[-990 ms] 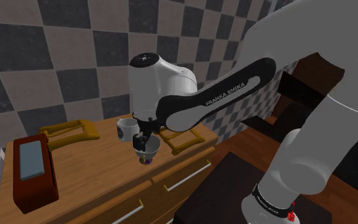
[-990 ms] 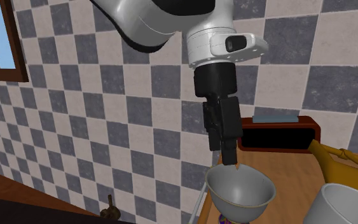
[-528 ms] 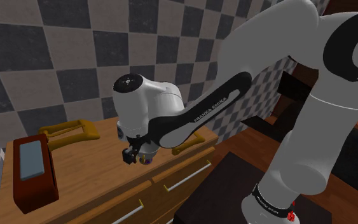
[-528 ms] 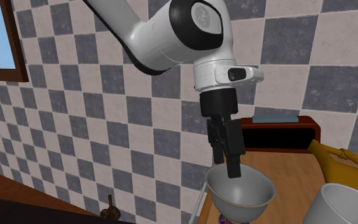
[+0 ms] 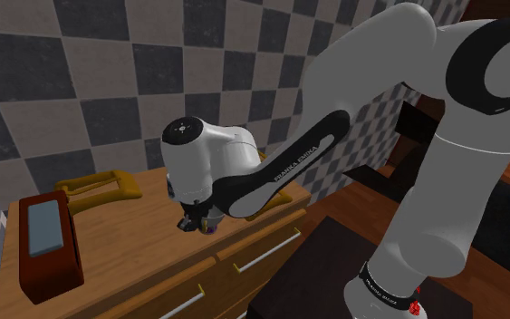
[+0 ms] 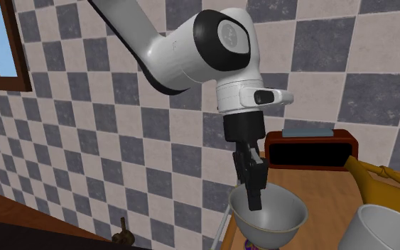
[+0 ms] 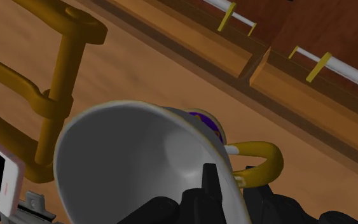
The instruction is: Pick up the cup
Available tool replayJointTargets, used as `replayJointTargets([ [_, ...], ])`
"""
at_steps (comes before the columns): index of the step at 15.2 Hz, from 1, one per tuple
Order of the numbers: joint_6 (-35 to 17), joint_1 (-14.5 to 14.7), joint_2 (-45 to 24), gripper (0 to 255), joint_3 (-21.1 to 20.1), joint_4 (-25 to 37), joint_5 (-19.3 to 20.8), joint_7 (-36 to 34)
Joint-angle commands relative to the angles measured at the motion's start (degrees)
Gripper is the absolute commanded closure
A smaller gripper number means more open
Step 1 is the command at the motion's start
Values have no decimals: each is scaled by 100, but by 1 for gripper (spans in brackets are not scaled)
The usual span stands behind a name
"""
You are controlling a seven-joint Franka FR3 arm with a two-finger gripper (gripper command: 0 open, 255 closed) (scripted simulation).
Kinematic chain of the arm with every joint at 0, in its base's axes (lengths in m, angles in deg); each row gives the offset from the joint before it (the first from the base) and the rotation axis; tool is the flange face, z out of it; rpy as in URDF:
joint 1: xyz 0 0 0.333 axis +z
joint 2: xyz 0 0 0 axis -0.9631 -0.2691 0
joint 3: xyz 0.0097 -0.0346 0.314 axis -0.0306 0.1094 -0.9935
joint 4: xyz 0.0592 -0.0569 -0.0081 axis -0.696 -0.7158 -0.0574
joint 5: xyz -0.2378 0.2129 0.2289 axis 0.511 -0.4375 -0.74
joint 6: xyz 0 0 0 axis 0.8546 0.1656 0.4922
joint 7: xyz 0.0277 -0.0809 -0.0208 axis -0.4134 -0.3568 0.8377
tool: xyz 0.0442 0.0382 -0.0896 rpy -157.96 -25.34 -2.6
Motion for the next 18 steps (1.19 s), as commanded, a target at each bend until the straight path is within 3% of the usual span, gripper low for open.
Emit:
replayJointTargets([
  [1,-4,0,-2,255,0,-6,0,-1],
  [7,-4,7,-20,255,-1,3,14,-20],
  [18,619,-31,603,255,-77,234,-634,594],
])
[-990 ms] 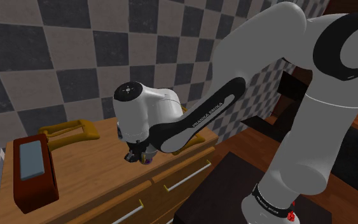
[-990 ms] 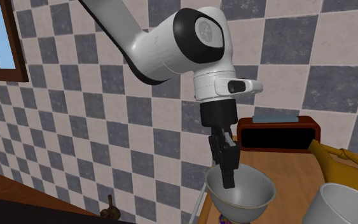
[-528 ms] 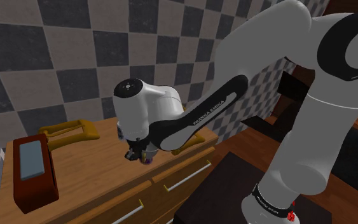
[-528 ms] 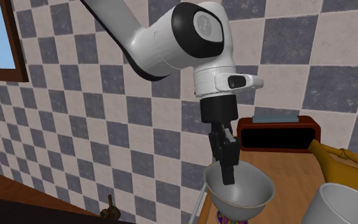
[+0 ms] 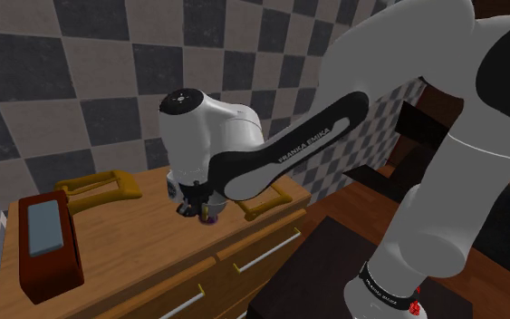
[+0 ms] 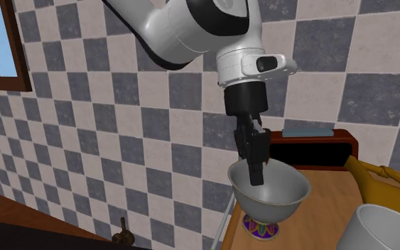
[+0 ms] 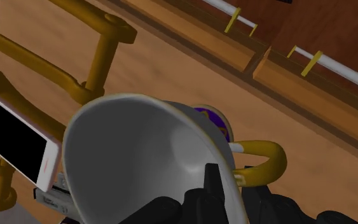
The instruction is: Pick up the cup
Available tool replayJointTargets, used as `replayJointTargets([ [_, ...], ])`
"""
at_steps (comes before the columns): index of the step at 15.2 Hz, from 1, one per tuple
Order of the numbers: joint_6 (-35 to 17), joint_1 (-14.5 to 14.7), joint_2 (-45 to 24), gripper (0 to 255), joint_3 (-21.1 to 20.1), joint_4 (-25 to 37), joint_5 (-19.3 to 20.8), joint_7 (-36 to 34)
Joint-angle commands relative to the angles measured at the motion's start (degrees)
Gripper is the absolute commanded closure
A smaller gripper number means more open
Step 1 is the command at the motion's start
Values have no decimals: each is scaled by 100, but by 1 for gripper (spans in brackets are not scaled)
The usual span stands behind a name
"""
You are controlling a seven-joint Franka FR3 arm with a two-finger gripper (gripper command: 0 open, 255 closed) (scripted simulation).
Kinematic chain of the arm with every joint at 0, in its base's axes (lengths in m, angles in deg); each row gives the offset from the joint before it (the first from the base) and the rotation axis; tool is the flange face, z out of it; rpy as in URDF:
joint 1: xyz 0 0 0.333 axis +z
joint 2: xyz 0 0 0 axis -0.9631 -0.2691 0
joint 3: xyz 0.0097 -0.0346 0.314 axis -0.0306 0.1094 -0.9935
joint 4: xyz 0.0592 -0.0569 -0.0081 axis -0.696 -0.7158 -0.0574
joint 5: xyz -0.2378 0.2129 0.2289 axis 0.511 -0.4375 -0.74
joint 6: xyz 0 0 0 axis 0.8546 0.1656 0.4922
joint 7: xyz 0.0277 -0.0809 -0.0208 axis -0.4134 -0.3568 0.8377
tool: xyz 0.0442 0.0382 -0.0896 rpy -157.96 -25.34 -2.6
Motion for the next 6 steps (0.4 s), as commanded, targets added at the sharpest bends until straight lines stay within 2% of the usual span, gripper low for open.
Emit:
replayJointTargets([
  [1,134,-3,114,255,-4,61,-114,115],
  [6,331,0,261,255,-3,163,-256,263],
])
